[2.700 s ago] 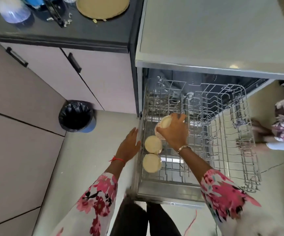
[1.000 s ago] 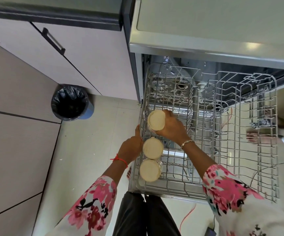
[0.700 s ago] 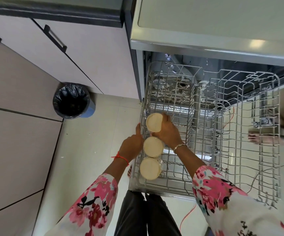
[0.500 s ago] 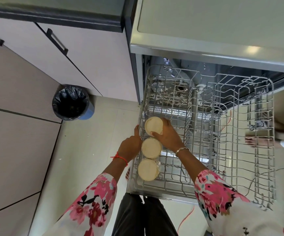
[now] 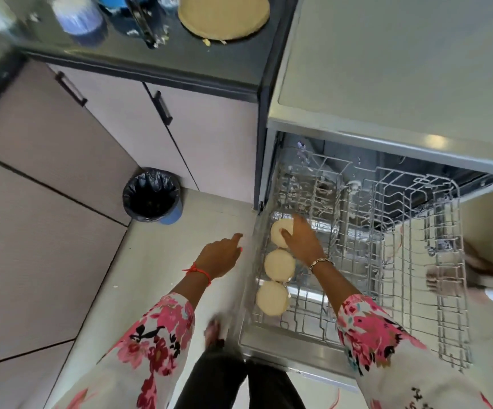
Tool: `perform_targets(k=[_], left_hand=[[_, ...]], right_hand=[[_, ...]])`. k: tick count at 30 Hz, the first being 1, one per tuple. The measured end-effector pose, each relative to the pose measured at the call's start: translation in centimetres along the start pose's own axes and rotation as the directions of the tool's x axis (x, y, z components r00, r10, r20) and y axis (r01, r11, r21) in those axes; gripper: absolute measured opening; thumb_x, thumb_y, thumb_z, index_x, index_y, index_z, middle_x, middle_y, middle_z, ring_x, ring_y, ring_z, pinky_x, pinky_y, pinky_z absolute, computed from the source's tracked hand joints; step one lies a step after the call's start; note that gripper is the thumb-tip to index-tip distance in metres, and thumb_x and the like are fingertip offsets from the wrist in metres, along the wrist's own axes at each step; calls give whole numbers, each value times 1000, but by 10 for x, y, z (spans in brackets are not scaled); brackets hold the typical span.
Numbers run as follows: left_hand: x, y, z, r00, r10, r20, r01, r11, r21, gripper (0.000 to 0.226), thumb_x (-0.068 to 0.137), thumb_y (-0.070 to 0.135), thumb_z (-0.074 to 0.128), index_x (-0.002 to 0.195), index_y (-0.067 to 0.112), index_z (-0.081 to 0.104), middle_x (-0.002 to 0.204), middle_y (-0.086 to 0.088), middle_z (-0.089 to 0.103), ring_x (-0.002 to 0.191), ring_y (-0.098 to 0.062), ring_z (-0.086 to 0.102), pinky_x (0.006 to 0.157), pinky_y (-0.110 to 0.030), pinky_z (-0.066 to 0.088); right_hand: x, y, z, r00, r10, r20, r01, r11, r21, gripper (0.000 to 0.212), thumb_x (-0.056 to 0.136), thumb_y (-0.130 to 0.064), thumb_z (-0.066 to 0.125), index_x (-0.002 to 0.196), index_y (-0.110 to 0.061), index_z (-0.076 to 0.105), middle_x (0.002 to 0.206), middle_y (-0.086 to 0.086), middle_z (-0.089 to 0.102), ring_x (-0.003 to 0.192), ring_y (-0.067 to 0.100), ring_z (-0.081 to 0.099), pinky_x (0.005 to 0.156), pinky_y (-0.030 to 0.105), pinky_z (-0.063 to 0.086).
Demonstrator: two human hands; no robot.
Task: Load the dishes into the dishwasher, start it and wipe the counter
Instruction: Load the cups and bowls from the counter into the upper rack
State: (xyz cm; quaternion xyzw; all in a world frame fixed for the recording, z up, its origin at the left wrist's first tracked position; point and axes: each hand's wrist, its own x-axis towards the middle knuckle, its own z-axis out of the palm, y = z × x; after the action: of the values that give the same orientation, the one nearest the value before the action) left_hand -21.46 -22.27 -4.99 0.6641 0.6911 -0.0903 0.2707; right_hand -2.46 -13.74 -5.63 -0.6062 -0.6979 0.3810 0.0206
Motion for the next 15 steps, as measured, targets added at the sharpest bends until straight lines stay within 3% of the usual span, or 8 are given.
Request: perform_targets(k=[3,6,10,15], left_hand=[[-17,-37,-25,998,-45,-51,43,998,-44,44,100,27,29,143,16,25,119,-18,58,105,-37,56,83,-41,43],[-29,-84,-44,992,-50,-113,39,994,-103,43,99,24,34,141,13,29,119,-17,58,105,-35,56,84,-41,44],[-45,-156,-70,987,-52,-151,27,987,-159,41,98,23,37,136,11,38,125,-15,56,113,-32,53,93,-39,42],[-65,-242,-116,959,-86,-270,28,977,-211,37,96,24,40,127,5,49,123,-16,58,110,-34,53,91,-39,42]], right_hand=[[-6,-54,2,992,-124,-25,123,991,-45,32,95,-19,47,122,-1,49,122,19,53,108,34,54,86,38,45],[-1,-107,17,976,-211,45,215,965,-153,23,95,-19,47,104,0,55,107,18,59,97,33,58,79,38,45],[8,-177,49,964,-248,97,264,942,-209,25,95,-21,46,107,-2,57,106,16,62,98,30,59,81,35,45],[27,-259,77,945,-308,111,327,911,-250,24,93,-19,46,98,0,60,105,18,61,98,33,57,81,35,44]])
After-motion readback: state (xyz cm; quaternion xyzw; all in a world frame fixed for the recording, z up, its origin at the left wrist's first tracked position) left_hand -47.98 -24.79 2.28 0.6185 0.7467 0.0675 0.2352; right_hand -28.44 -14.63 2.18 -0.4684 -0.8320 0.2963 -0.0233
